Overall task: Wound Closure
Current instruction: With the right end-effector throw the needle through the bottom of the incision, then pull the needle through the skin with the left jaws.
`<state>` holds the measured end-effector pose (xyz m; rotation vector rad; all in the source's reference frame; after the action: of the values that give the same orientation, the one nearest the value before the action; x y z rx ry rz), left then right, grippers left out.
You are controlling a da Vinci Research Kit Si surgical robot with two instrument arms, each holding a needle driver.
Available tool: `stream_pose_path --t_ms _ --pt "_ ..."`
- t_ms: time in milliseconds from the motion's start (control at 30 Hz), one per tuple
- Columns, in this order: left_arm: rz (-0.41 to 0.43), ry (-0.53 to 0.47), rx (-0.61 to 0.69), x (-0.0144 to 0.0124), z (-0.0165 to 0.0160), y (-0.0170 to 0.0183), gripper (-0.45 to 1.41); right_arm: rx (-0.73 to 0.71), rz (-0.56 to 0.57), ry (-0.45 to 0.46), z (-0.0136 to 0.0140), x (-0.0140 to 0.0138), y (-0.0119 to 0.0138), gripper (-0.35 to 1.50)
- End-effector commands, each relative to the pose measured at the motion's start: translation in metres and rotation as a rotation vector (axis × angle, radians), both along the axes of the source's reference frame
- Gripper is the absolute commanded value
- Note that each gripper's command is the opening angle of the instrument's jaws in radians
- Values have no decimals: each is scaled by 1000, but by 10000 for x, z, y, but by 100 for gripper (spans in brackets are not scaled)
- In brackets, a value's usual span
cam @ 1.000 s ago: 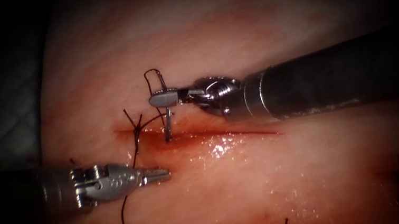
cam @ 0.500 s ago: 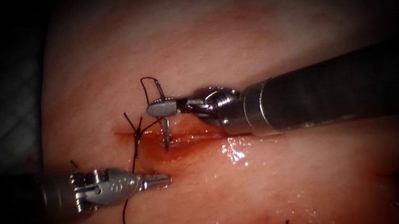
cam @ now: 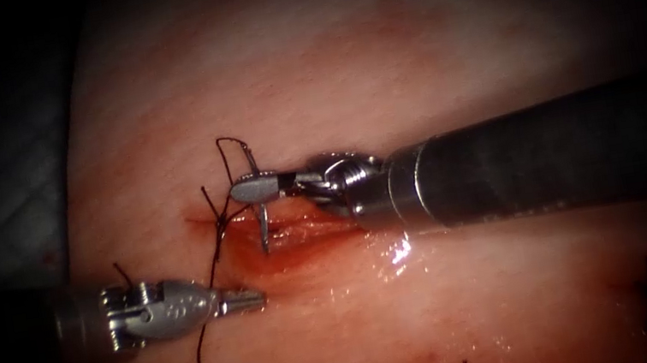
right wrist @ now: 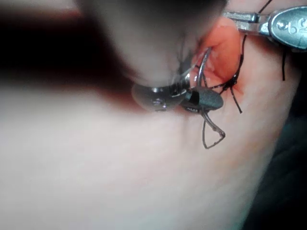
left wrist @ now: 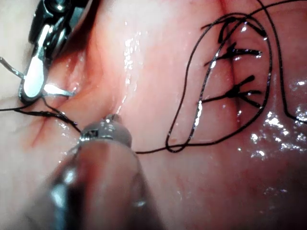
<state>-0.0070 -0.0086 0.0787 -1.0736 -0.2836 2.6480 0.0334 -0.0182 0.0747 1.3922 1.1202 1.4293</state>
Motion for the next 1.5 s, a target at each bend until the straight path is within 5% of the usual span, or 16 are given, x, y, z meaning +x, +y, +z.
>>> stream_pose_path --t_ms 33,733,1133,1167,1300,1333,1433,1500 --pt "2 -4 2 -5 5 -2 -45 15 -4 4 7 7 -5 -35" --pt "2 -5 6 -4 8 4 -45 71 -35 25 -17 6 -43 -35" --pt "-6 0 9 -6 4 2 -45 47 43 25 -21 1 -26 -35" --pt "15 -3 -3 -6 2 0 -45 -41 89 12 -18 -2 -17 4" --pt "36 -111 -25 -8 -4 -4 -45 -175 150 -85 -8 -16 2 81" --pt "52 -161 -41 -10 -6 -5 -32 -237 175 -131 -3 -23 10 106" --pt "74 -227 -107 -13 -8 1 4 -300 202 -194 5 -45 35 118" --pt "79 -259 -148 -13 -9 6 9 -320 207 -212 8 -58 49 118"
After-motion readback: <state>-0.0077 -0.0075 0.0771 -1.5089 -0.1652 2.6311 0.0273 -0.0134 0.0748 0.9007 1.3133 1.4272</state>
